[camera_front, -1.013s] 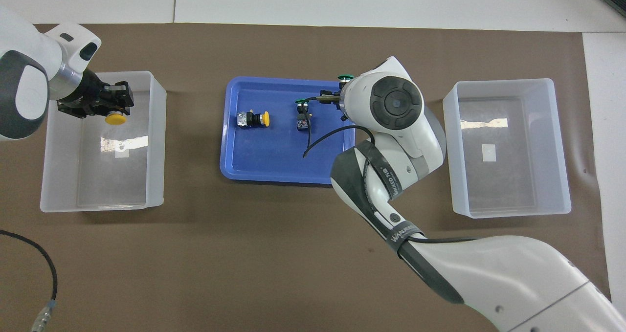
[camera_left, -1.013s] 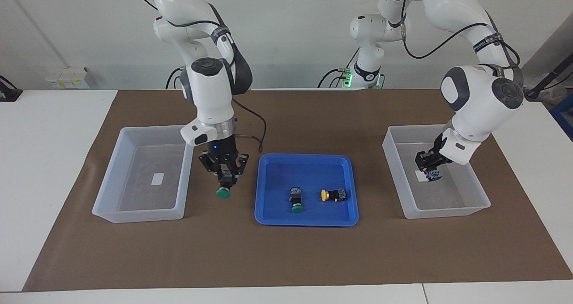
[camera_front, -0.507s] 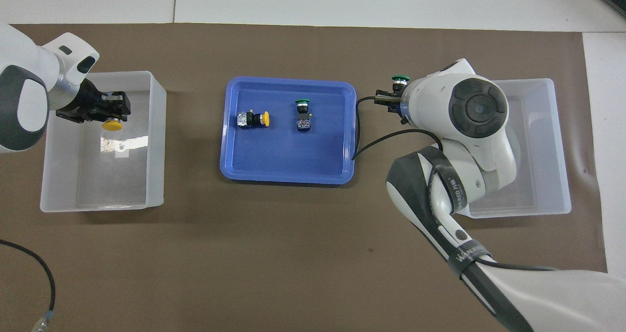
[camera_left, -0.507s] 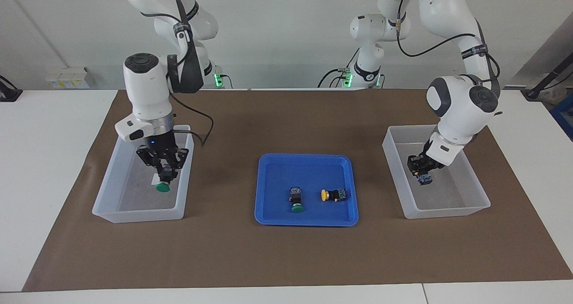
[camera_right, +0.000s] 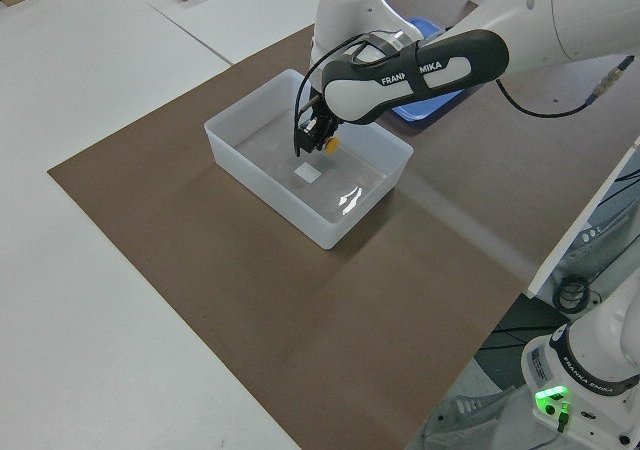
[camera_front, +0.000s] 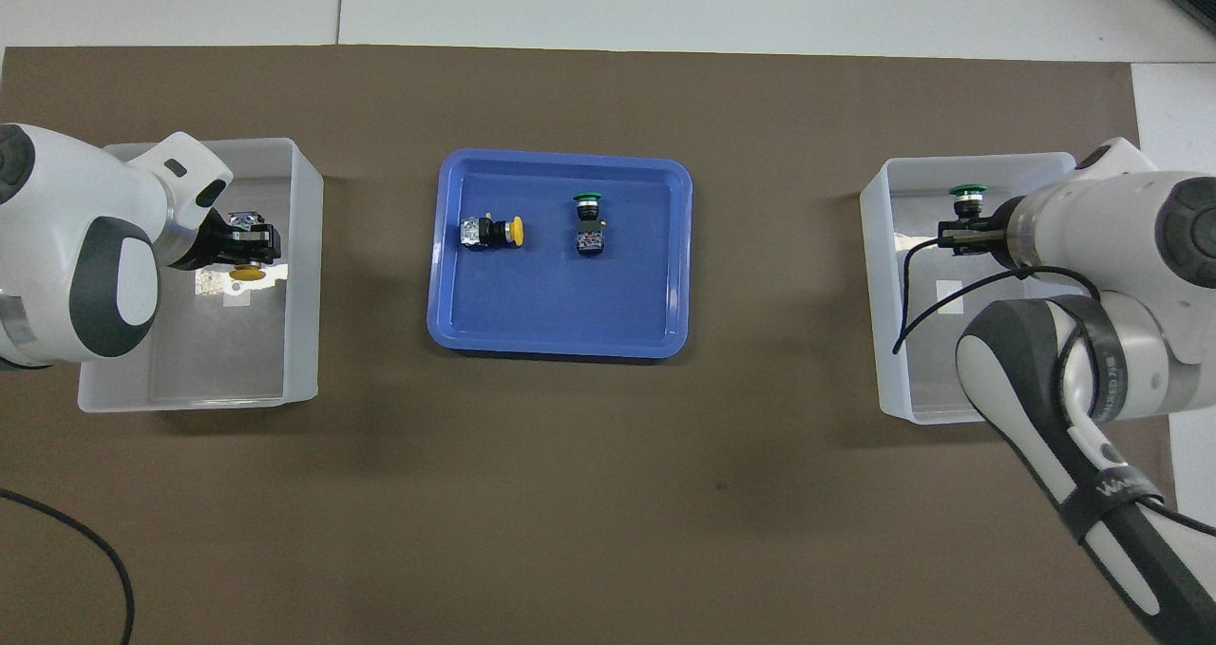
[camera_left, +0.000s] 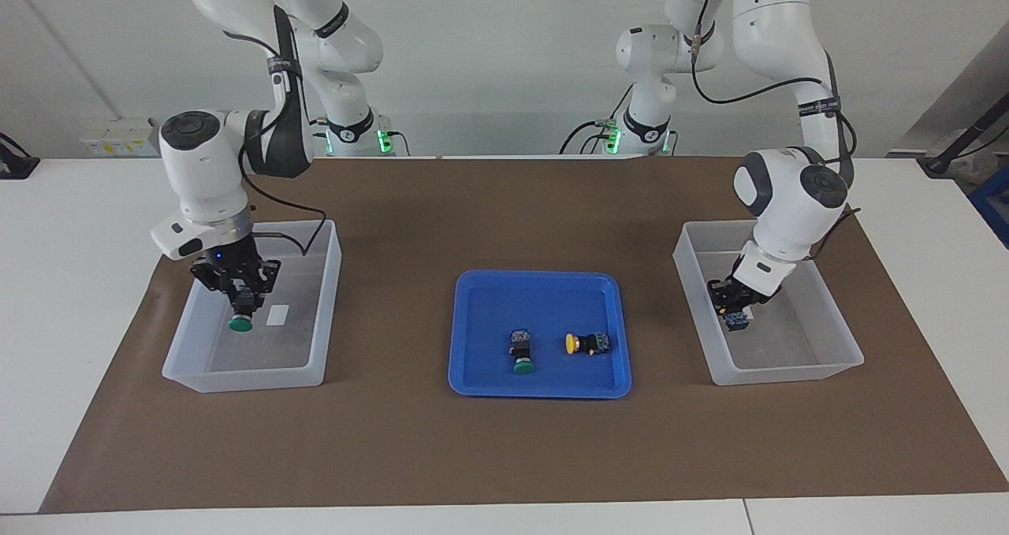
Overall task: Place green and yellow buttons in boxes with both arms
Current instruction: 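Lower the green button into its bin while the left gripper releases the yellow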
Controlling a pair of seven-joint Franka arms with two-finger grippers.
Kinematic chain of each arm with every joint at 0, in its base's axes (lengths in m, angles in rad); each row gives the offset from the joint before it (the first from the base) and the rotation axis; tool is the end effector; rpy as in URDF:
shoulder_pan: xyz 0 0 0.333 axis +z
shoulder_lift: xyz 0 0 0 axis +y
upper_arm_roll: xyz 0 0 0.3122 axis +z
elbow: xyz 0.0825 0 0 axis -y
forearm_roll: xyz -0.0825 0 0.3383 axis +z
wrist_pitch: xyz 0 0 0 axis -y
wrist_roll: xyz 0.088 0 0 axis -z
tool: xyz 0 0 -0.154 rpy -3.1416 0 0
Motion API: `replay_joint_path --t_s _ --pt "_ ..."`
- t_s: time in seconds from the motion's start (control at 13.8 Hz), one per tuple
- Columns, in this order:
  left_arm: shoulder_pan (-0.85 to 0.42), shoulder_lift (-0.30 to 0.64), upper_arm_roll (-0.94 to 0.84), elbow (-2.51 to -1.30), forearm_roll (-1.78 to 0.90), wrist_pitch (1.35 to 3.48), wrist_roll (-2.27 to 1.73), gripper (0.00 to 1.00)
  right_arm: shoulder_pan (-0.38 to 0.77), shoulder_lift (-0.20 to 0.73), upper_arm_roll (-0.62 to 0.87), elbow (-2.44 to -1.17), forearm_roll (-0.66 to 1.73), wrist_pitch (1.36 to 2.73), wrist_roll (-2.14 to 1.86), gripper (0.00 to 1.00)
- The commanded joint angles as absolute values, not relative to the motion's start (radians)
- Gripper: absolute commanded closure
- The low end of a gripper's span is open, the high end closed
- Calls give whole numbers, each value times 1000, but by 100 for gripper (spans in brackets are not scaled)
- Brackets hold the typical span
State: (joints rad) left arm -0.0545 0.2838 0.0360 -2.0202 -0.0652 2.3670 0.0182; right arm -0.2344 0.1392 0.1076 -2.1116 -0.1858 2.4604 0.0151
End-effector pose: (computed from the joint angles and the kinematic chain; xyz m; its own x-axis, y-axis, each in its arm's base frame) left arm 0.5706 -0.0139 0.2965 0.9980 0.0079 0.0632 0.0055 -0.9993 0.0372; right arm 0.5531 -0.0767 0.3506 0.9793 0.0008 0.2025 -0.0252 -0.9917 0.1260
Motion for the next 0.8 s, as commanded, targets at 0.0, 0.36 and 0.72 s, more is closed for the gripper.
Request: replay_joint_path --t_s 0.0,0.36,0.72 --pt "-49 278 31 -2043 -72 2396 38 100 -267 211 123 -2111 -166 2539 -5 100" --pt "-48 278 34 -1991 -44 2307 41 70 -273 236 123 -2112 -160 2563 2 54" --pt "-48 262 35 -1892 -44 2130 41 48 -264 226 123 -2091 -160 2551 3 21"
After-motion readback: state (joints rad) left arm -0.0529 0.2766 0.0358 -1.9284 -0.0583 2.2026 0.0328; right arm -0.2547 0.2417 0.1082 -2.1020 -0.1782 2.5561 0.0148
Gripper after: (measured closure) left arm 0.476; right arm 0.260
